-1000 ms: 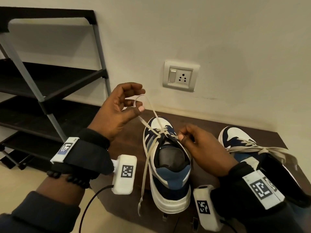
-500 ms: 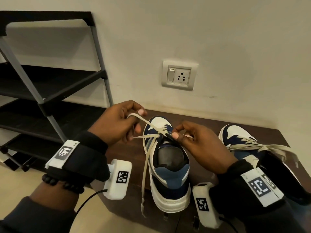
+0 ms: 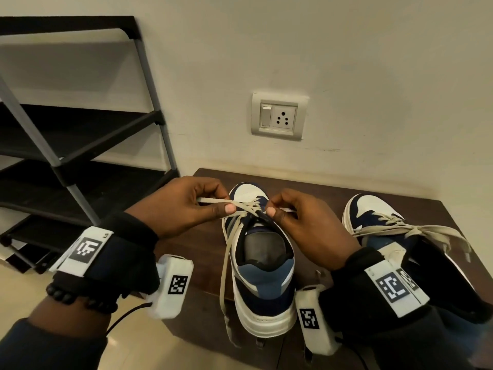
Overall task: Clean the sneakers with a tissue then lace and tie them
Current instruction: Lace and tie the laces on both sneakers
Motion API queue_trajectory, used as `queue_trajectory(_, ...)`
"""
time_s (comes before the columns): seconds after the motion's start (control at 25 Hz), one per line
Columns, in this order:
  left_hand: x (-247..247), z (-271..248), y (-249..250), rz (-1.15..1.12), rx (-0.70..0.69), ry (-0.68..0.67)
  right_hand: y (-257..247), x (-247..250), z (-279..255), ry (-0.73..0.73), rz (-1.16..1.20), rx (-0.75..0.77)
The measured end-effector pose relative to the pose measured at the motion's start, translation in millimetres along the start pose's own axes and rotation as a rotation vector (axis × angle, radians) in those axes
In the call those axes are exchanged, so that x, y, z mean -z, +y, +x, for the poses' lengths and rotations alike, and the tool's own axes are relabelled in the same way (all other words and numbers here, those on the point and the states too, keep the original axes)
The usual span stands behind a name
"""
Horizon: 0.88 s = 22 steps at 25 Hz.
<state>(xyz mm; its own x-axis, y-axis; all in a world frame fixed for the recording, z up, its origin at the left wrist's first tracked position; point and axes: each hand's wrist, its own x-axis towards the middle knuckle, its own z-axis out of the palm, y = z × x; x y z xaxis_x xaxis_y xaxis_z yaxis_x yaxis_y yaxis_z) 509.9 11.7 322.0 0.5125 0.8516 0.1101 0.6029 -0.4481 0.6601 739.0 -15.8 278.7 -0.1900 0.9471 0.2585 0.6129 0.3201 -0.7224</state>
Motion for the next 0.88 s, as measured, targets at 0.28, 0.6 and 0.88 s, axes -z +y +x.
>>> queue_trajectory(0.28,-1.6,2.3,-2.6,-0.028,-0.034,0.074,-3.9,26.1,-4.6,0.212,-0.033,-0.047)
queue_trajectory(0.6,-18.8,18.4,8.2,-0.05,-0.099,0.206,-9.7,23.1,-9.0,0.018,-0.102,-0.027)
queue_trajectory(0.88,-16.7,18.1,9.9,-0.059,-0.111,0.175,-1.6,14.4,-8.1,0.074,-0.082,-0.047)
